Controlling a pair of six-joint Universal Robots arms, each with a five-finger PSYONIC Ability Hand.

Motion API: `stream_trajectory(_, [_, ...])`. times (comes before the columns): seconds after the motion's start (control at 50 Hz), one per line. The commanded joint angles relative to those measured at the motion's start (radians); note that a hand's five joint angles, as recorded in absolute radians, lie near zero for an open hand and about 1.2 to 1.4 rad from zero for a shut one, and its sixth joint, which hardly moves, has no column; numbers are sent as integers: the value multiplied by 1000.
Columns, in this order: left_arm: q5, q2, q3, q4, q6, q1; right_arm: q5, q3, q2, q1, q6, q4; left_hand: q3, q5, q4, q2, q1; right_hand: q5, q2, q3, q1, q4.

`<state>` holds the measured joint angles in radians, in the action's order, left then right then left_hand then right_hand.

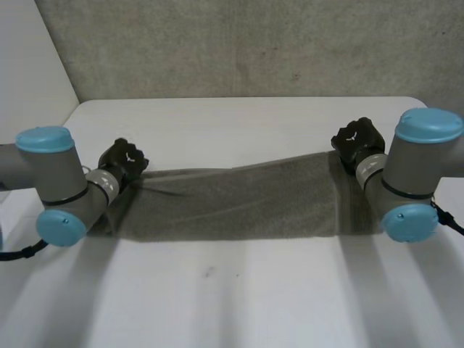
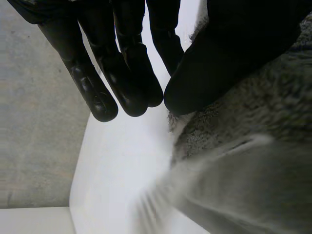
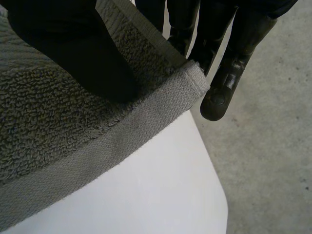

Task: Fold the laundry

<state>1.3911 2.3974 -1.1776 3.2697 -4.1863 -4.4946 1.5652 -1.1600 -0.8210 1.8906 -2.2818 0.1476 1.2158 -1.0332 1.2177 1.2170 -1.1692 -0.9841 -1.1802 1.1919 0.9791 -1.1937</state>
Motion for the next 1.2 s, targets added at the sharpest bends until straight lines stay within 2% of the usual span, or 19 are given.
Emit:
stream_trajectory(0.02, [5, 83, 122, 27, 15, 11, -5, 95, 111, 7, 56, 27, 180, -189, 179, 179, -227, -238, -216, 204, 417, -203])
stream_trajectory(0.38, [26, 118, 165, 114, 15, 20, 7, 207, 214, 7, 90, 84, 180, -189, 179, 179, -227, -238, -216, 204, 417, -203])
stream_trajectory(0.4, [26, 118, 159, 114, 15, 21, 16, 210, 215, 7, 90, 87, -168, 160, -170, -169, 121, 96, 117, -129, 84, 131])
stream_trajectory(0.42, [26, 118, 159, 114, 15, 22, 35, 213, 210, 7, 90, 87, -171, 163, -173, -173, 125, 878, 899, -911, -698, 913])
stream_trajectory(0.44, [34, 114, 154, 113, 11, 22, 35, 214, 210, 7, 90, 87, -817, 809, -819, -818, 770, 886, 907, -919, -706, 921])
stream_trajectory(0.46, [34, 114, 154, 113, 11, 22, 58, 220, 203, 8, 90, 87, -823, 815, -825, -824, 777, 984, 1006, -1017, -805, 1019])
stream_trajectory(0.48, [48, 106, 148, 111, 11, 26, 58, 220, 203, 8, 90, 87, -1041, 1033, -1043, -1042, 995, 984, 1006, -1017, -805, 1019])
stream_trajectory(0.52, [62, 92, 145, 111, 12, 32, 108, 224, 151, 15, 73, 86, -1038, 1029, -1039, -1039, 991, 984, 1006, -1017, -805, 1019])
stream_trajectory(0.56, [75, 68, 142, 111, 18, 34, 119, 215, 105, 18, 59, 86, -1040, 1032, -1042, -1042, 994, 984, 1006, -1017, -805, 1019])
stream_trajectory(0.7, [95, -114, 75, 110, 87, 9, 90, 102, -148, 7, -146, 70, -1038, 1029, -1039, -1039, 991, 984, 1006, -1017, -805, 1019])
stream_trajectory(0.74, [95, -115, 75, 110, 87, 9, 73, 68, -197, 5, -169, 63, -1038, 1029, -1039, -1039, 991, 984, 1006, -1017, -805, 1019])
stream_trajectory(0.84, [88, -320, -118, 99, 271, -58, -1, -38, -313, 7, -186, -39, -1040, 1032, -1042, -1042, 994, 984, 1006, -1017, -805, 1019])
stream_trajectory(0.88, [83, -367, -176, 99, 328, -67, -37, -101, -349, 1, -202, -153, -1040, 1032, -1042, -1042, 994, 984, 1006, -1017, -805, 1019])
stream_trajectory(0.9, [83, -368, -177, 99, 328, -67, -37, -101, -349, 1, -202, -154, -1040, 1032, -1042, -1042, 994, 984, 1006, -1017, -805, 1019])
stream_trajectory(0.94, [60, -466, -310, 100, 467, -77, -56, -147, -359, -30, -244, -248, -1040, 1032, -1042, -1042, 994, 984, 1006, -1017, -805, 1019])
stream_trajectory(0.96, [60, -466, -310, 100, 468, -77, -56, -147, -359, -30, -245, -249, -1040, 1032, -1042, -1042, 994, 984, 1006, -1017, -805, 1019])
stream_trajectory(1.0, [13, -545, -408, 100, 581, -87, -73, -199, -362, -66, -304, -322, -1040, 1032, -1042, -1042, 994, 984, 1006, -1017, -805, 1019])
stream_trajectory(1.12, [-67, -626, -530, 119, 721, -107, -134, -285, -362, -105, -335, -321, -1040, 1032, -1042, -1042, 994, 977, 998, -1010, -797, 1012])
stream_trajectory(1.2, [-109, -675, -606, 163, 796, -130, -180, -368, -353, -156, -337, -249, -1040, 1032, -1042, -1042, 994, 825, 846, -858, -645, 860])
